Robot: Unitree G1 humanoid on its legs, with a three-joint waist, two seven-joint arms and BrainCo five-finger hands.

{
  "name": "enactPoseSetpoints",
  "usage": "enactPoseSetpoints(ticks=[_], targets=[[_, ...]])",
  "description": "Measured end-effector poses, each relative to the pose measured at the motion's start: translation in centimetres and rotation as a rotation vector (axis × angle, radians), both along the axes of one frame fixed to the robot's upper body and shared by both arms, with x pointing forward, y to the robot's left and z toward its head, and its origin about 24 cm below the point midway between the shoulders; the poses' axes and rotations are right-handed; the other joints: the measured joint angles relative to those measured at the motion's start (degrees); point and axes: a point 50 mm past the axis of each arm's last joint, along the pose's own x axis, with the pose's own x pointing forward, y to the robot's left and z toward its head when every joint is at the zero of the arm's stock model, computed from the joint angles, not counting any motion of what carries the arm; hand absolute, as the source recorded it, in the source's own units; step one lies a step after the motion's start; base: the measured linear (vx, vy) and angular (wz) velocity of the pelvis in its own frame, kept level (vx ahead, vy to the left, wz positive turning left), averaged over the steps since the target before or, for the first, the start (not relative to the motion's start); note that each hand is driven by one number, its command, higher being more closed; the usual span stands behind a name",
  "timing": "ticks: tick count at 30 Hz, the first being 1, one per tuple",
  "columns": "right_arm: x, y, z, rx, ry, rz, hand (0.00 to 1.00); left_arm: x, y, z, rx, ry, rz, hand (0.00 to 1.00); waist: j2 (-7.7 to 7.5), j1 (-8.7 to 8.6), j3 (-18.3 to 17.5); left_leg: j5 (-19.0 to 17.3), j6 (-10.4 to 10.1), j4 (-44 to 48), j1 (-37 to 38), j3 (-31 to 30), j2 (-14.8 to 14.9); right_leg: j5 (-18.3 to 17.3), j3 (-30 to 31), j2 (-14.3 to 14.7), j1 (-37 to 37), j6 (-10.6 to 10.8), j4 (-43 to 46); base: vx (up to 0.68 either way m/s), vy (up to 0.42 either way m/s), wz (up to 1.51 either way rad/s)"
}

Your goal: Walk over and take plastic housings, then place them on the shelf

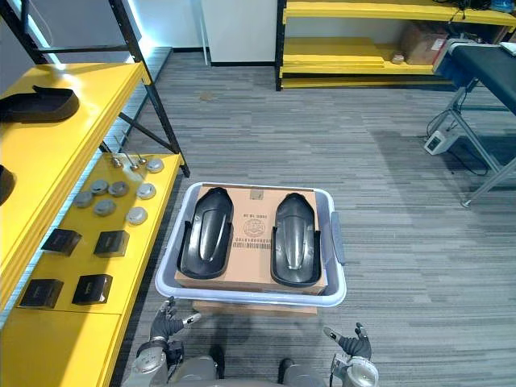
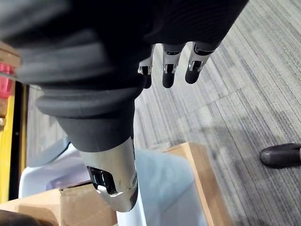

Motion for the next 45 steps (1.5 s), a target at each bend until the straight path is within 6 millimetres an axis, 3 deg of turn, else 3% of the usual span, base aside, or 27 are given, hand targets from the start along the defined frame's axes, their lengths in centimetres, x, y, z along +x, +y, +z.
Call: enactPoseSetpoints(ticks=[6, 10, 16, 24, 26, 30, 31, 36, 45], targets=[[2.6, -1.6, 5.3, -0.162, -0.229, 0.028, 0.0, 0.3, 0.2, 0.4, 0.025, -0.016, -0.022, 0.0, -0.23, -0.18, -0.11, -0.18, 0.39, -1.54, 0.2, 0.49, -1.12, -0.28, 0.63, -0.89, -0.51, 0.74, -0.52, 0.05, 0.033, -0.04], [4.4, -1.1, 7.6, -0.258, -0.31, 0.1, 0.0, 0.0, 0.1, 0.3, 0.036, -0.011, -0.041, 0.0, -0.33, -0.11, -0.19, -0.17, 0.4, -2.33, 0.14, 0.52, -1.58, -0.15, 0.66, -0.89, -0.58, 0.93, -1.39, 0.06, 0.011, 0.0], [7.5, -0.6, 9.2, -0.396, -0.334, 0.183, 0.0, -0.1, -0.1, 0.3, 0.038, -0.008, -0.062, 0.0, -0.21, 0.09, -0.13, 0.42, 1.19, -3.46, -0.31, 0.12, -1.76, -0.01, 0.07, -0.89, -0.91, 1.15, -2.04, 0.03, -0.009, 0.06], [12.9, -1.1, 11.4, -0.472, -0.342, 0.124, 0.0, 0.6, -0.6, 0.5, 0.031, -0.042, -0.073, 0.0, 2.73, 0.79, 4.52, 3.08, 2.01, -3.67, -5.2, -2.77, -2.71, 1.19, -2.66, -1.9, -4.6, 1.64, -1.49, -0.06, 0.011, 0.2], [13.4, -1.1, 11.5, -0.454, -0.342, 0.109, 0.0, 1.0, -0.6, 0.7, 0.034, -0.053, -0.064, 0.0, 2.89, 1.74, 5.59, 3.5, 2.09, -3.65, -5.96, -2.91, -2.78, 1.27, -2.7, -1.97, -5.44, 1.6, -1.11, -0.08, 0.015, 0.08], [14.5, -0.8, 10.7, -0.415, -0.286, 0.115, 0.0, 1.2, -1.1, 0.7, 0.018, -0.063, -0.068, 0.0, 3.09, 1.69, 6.92, 4.68, 2.38, -3.53, -7.94, -4.4, -3.46, 1.67, -4.01, -2.54, -6.81, 1.8, -0.68, -0.1, 0.025, 0.16], [14.8, -0.7, 10.4, -0.403, -0.268, 0.118, 1.0, 1.3, -1.3, 0.8, 0.012, -0.068, -0.071, 0.0, 3.21, 1.74, 7.55, 4.91, 2.5, -3.53, -8.13, -4.4, -3.64, 1.74, -3.97, -2.76, -7.22, 1.91, -0.2, -0.06, 0.028, 0.07], [15.3, -0.7, 9.3, -0.366, -0.193, 0.123, 1.0, 1.7, -1.4, 1.0, -0.002, -0.092, -0.046, 0.0, 3.87, 1.72, 9.01, 6.07, 3.15, -4.2, -8.62, -4.81, -4.57, 2.45, -4.1, -3.2, -7.95, 2.52, 0.01, -0.09, 0.038, 0.04], [15.7, -2.0, 9.9, -0.345, -0.203, 0.08, 1.0, 2.7, -1.9, 1.4, -0.01, -0.119, -0.067, 0.0, 3.65, 1.68, 9.31, 8.32, 3.77, -7.38, -7.61, -5.14, -5.53, 3.28, -4.4, -3.82, -8.22, 2.84, -0.29, -0.04, 0.022, 0.03]])
